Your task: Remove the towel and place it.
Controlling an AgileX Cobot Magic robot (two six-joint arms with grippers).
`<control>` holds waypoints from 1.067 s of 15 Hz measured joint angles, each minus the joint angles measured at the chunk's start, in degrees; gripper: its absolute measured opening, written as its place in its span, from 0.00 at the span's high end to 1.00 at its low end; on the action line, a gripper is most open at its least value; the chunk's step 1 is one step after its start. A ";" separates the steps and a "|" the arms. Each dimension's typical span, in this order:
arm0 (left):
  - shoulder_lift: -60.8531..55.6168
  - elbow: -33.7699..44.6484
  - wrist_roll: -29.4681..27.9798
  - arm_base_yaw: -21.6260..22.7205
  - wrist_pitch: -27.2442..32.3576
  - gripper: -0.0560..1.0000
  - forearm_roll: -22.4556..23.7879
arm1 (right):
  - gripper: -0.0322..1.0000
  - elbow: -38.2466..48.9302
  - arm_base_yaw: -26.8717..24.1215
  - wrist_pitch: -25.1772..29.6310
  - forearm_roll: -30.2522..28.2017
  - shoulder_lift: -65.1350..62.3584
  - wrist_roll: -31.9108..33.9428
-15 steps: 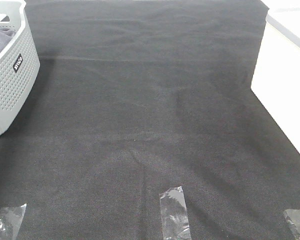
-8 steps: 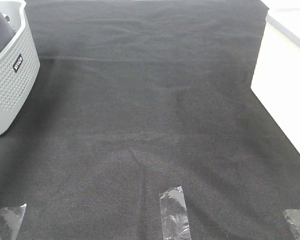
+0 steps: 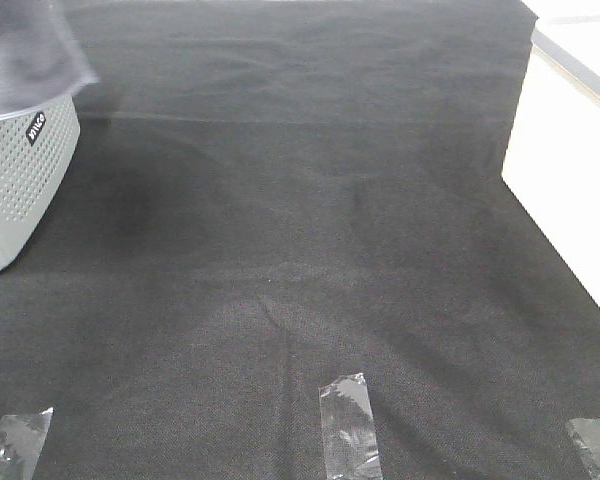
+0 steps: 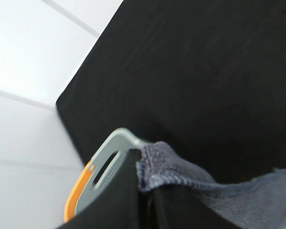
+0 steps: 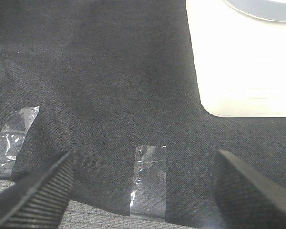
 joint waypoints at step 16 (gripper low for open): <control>0.40 0.00 -1.32 -28.82 -2.75 0.94 6.93 | 0.23 -19.31 9.91 -11.75 68.87 68.81 -82.85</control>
